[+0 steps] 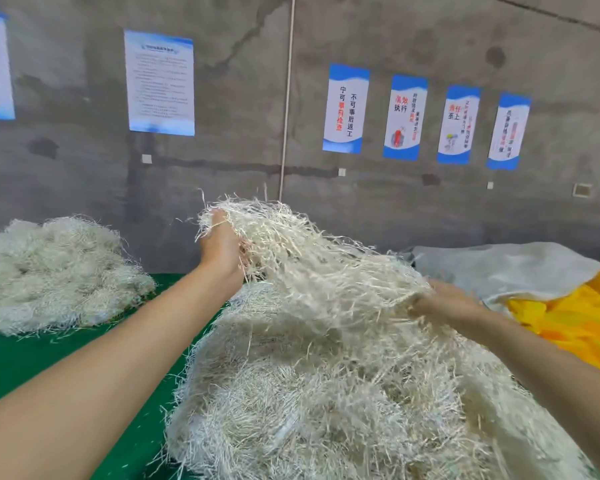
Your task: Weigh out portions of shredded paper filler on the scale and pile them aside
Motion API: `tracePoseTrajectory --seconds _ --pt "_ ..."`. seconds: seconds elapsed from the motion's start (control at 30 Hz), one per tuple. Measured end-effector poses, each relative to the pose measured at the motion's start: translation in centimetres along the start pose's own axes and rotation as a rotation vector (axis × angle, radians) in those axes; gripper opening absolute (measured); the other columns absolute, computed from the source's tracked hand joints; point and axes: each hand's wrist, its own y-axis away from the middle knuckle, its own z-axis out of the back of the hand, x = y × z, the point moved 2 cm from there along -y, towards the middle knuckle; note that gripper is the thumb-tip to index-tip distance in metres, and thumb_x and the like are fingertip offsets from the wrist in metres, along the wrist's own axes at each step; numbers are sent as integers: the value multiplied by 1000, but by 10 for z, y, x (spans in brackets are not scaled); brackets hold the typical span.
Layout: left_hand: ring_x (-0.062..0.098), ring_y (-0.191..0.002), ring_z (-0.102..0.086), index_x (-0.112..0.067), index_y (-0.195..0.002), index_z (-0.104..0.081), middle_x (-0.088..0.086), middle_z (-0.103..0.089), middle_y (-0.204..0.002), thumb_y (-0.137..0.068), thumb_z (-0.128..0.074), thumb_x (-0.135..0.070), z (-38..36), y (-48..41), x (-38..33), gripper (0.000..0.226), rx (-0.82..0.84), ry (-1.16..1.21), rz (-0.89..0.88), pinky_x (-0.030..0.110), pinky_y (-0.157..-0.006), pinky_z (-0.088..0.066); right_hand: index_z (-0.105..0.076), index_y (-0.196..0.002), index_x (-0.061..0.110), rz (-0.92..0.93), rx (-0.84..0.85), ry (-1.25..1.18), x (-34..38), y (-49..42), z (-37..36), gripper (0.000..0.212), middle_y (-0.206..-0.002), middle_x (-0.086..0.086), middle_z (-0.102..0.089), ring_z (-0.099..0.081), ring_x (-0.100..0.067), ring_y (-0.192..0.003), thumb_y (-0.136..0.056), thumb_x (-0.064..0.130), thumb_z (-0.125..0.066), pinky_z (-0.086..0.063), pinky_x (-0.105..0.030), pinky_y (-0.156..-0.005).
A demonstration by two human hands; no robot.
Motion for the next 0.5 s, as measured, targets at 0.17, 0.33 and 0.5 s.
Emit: tracePoseTrajectory --seconds 0.17,0.33,0.5 --pt "20 -102 -66 -19 -138 -48 3 -68 -116 -103 -38 -49 -26 21 -6 47 169 35 -10 39 -95 -51 -29 -144 45 311 143 -95 78 13 -14 88 -154 13 -25 -22 -5 -141 -65 30 -66 -24 -29 -107" --pt "29 -101 -70 -12 -121 -63 11 -74 -108 -102 -37 -53 -62 52 -13 52 404 58 12 45 -93 -54 -7 -144 58 507 426 -7 141 32 -93 105 -149 42 -12 -22 18 -134 -69 59 -80 -27 -12 -107" --pt "22 -84 -72 -12 -131 -50 6 -72 -96 -103 -40 -46 -49 50 -44 45 249 86 -92 38 -70 -60 -48 -131 19 475 237 187 100 23 -144 54 -115 -2 -60 -61 -16 -103 -83 19 -70 -52 -39 -94"
